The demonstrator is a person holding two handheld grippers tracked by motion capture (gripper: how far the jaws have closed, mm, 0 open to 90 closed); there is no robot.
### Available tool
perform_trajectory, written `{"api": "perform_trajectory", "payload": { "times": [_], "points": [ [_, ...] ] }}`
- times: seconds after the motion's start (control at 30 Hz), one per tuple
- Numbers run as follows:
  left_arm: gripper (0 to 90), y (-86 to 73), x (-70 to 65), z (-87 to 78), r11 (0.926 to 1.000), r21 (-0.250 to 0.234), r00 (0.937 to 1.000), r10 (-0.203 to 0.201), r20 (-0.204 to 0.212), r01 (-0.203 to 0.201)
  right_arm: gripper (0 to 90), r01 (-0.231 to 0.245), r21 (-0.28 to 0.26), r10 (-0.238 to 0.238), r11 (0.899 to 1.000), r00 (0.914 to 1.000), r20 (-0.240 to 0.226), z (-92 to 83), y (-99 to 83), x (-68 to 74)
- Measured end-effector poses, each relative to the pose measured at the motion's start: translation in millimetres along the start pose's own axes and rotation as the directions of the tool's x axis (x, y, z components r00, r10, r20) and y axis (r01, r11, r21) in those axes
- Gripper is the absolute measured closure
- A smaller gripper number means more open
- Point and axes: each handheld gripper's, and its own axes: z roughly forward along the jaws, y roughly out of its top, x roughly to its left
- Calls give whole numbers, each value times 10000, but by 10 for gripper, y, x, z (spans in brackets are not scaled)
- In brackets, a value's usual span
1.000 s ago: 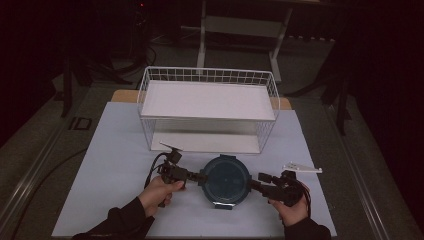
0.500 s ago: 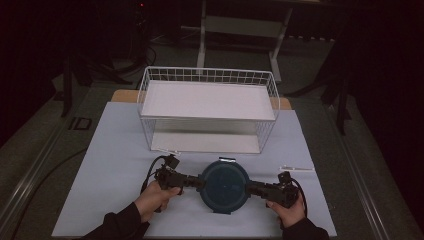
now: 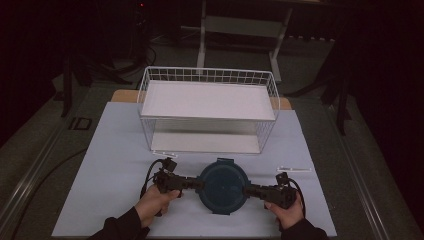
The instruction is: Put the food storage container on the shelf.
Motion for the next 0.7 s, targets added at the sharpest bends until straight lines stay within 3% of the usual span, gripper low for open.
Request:
{"api": "perform_trajectory", "payload": {
  "times": [0.13, 0.33, 0.5, 0.7],
  "points": [
    [565, 2, -47, -31, 9997, -72, 9997, 222, -117, -223, 569, 38, -66, -39, 10000, 10000, -88, -1, -2, 5],
    [564, 63, -150, -129, 9959, -348, 9961, 822, -318, -833, 569, 700, -404, -705, 9967, 9974, -119, -28, 79, 96],
    [564, 133, -209, -218, 9880, -681, 9893, 1348, -552, -1384, 569, 1420, -618, -1430, 9879, 9897, -120, -33, 200, 161],
    [564, 247, -218, -307, 9795, -1045, 9830, 1638, -833, -1721, 569, 1823, -787, -1840, 9801, 9828, -147, 6, 380, 194]
  ]
}}
